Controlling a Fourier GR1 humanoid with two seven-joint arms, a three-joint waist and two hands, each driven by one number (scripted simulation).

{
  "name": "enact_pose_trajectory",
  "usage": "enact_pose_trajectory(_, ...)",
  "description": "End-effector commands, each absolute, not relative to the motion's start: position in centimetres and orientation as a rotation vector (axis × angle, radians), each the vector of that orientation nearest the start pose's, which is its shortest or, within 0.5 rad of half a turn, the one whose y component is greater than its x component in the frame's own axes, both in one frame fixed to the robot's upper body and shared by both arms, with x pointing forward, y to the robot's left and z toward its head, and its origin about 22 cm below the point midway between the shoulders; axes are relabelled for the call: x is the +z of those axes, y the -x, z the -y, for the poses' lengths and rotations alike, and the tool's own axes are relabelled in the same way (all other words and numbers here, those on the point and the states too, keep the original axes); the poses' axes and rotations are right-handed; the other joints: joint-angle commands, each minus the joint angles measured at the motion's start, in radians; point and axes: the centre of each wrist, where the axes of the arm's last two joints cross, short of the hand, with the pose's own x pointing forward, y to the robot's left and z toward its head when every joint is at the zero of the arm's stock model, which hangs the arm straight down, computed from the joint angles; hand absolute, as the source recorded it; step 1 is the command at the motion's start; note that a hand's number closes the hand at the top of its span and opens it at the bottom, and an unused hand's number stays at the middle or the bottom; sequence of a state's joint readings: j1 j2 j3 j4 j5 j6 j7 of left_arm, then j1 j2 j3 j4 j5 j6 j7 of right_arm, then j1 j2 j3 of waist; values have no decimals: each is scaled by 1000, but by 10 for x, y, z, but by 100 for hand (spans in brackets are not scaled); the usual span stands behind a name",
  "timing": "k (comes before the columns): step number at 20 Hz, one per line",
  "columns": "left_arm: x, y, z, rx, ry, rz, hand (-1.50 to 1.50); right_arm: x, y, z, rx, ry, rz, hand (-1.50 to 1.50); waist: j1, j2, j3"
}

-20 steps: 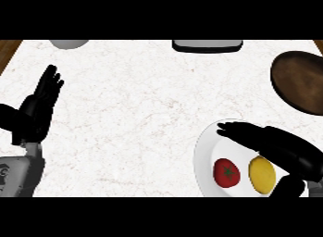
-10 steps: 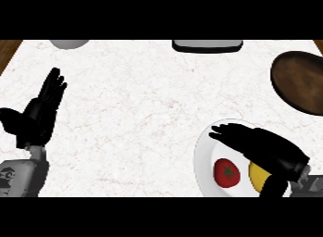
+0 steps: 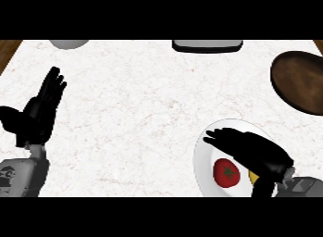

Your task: Pick the tomato from the plate and place it in the pan

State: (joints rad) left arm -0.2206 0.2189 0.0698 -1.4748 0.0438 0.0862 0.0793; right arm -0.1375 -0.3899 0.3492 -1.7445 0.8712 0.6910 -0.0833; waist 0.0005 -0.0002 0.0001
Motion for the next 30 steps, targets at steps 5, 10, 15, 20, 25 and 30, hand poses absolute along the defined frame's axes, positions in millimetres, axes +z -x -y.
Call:
enact_pose_trajectory(5,64,-303,-268,-66,-192,1609,0,52,-271,195,1794,322,1147,-150,2,1,0)
enact_pose_trajectory(10,50,-306,-278,-40,-207,1637,0,35,-255,217,1800,286,1130,-150,-2,0,0)
enact_pose_trajectory(15,49,-288,-268,-39,-210,1607,0,28,-250,188,1875,158,1158,150,1,0,0)
enact_pose_trajectory(20,51,-295,-275,-63,-192,1618,0,30,-259,187,1910,200,1205,150,0,0,0)
enact_pose_trajectory(25,54,-304,-269,-52,-219,1624,0,20,-259,205,1890,217,1245,150,-1,0,0)
enact_pose_trajectory(30,51,-302,-271,-42,-215,1627,0,28,-282,191,1532,458,1176,150,-7,5,-1)
